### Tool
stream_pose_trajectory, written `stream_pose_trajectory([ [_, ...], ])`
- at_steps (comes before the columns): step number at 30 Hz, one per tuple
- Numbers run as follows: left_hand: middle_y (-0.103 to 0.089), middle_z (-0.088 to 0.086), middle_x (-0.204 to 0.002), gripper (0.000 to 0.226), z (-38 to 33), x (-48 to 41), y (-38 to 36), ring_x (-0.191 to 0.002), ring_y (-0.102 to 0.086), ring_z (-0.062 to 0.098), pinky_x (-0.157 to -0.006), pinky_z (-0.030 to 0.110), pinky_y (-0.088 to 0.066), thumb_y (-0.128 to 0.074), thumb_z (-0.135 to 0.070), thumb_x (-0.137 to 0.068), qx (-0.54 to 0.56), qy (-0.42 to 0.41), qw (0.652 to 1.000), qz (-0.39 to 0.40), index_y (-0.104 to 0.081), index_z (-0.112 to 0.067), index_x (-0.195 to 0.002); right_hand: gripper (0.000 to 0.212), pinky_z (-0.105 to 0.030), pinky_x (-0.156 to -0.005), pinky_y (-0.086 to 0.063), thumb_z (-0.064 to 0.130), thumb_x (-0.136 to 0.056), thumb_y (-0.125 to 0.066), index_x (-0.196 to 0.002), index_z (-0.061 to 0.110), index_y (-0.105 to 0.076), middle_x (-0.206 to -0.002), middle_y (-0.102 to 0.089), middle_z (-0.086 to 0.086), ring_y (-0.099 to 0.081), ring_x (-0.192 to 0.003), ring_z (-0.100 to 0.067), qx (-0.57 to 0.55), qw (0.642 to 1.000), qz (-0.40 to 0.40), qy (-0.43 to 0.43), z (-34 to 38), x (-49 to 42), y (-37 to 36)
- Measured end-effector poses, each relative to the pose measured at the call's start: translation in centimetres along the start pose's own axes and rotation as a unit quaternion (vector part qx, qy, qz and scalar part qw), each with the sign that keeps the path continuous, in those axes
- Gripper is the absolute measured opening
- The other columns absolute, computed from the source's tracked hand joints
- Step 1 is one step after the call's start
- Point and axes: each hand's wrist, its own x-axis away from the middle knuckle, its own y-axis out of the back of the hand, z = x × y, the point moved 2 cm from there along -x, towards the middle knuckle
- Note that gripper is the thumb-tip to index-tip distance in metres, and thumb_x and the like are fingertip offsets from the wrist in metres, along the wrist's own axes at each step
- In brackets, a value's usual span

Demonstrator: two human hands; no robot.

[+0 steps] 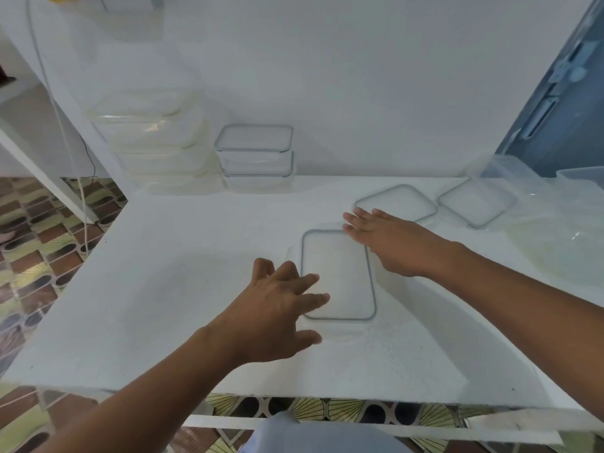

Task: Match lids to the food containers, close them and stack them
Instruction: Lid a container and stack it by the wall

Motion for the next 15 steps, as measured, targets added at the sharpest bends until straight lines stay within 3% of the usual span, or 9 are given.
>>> stream_pose_trajectory([
  [2,-0.053,-0.009,-0.149,0.078,0.2,-0.4,0.4,-0.117,-0.048,0.014,-0.096,0.040,-0.027,-0.064,-0.073,-0.082,0.024,0.026,0.999,0.019,-0.051,-0.032,-0.147,0.068,-0.028,-0.121,0.003,0.001,-0.100,-0.032,-0.160,0.012,-0.003,-0.168,0.010,-0.005,0.012,-0.154,-0.016,-0.078,0.996,0.023,-0.049,1.0,0.7,0.9],
  [4,-0.035,-0.014,-0.159,0.093,0.6,-0.6,0.4,-0.128,-0.036,0.012,-0.107,0.039,-0.021,-0.057,-0.078,-0.083,0.038,0.064,0.995,0.062,-0.029,-0.033,-0.159,0.065,-0.030,-0.123,-0.001,0.026,-0.107,-0.035,-0.160,0.013,0.002,-0.167,0.014,-0.002,0.013,-0.153,-0.012,-0.158,0.983,0.071,-0.055,2.4,2.2,1.4],
  [6,-0.013,-0.010,-0.169,0.097,0.7,-0.8,0.3,-0.148,-0.018,0.014,-0.118,0.044,-0.012,-0.050,-0.081,-0.086,0.022,0.074,0.991,0.109,-0.018,-0.031,-0.162,0.090,-0.031,-0.124,-0.001,0.060,-0.100,-0.042,-0.159,0.017,0.011,-0.162,0.025,0.006,0.019,-0.151,-0.008,-0.182,0.973,0.136,-0.037,4.1,4.0,1.5],
  [8,0.006,-0.006,-0.172,0.099,0.6,-0.8,0.2,-0.157,0.006,0.012,-0.125,0.049,0.001,-0.044,-0.081,-0.089,0.011,0.064,0.986,0.153,-0.009,-0.026,-0.164,0.111,-0.028,-0.121,0.006,0.076,-0.087,-0.045,-0.156,0.019,0.021,-0.156,0.035,0.007,0.028,-0.147,-0.007,-0.177,0.971,0.161,-0.029,5.4,5.2,1.2],
  [11,0.012,-0.002,-0.170,0.104,0.5,-1.1,0.4,-0.156,0.016,0.010,-0.125,0.054,0.011,-0.038,-0.082,-0.090,-0.008,0.051,0.978,0.202,0.000,-0.020,-0.164,0.118,-0.026,-0.118,0.010,0.080,-0.083,-0.046,-0.154,0.018,0.025,-0.156,0.039,0.004,0.032,-0.145,-0.009,-0.172,0.973,0.149,-0.029,5.4,5.3,0.7],
  [15,0.006,0.001,-0.171,0.104,0.7,-2.1,0.9,-0.158,0.007,0.014,-0.126,0.054,0.006,-0.039,-0.081,-0.090,-0.028,0.033,0.974,0.221,-0.002,-0.017,-0.164,0.129,-0.022,-0.113,0.013,0.081,-0.077,-0.054,-0.154,0.014,0.026,-0.155,0.039,0.001,0.031,-0.146,-0.011,-0.160,0.976,0.145,-0.020,5.6,5.2,0.7],
])
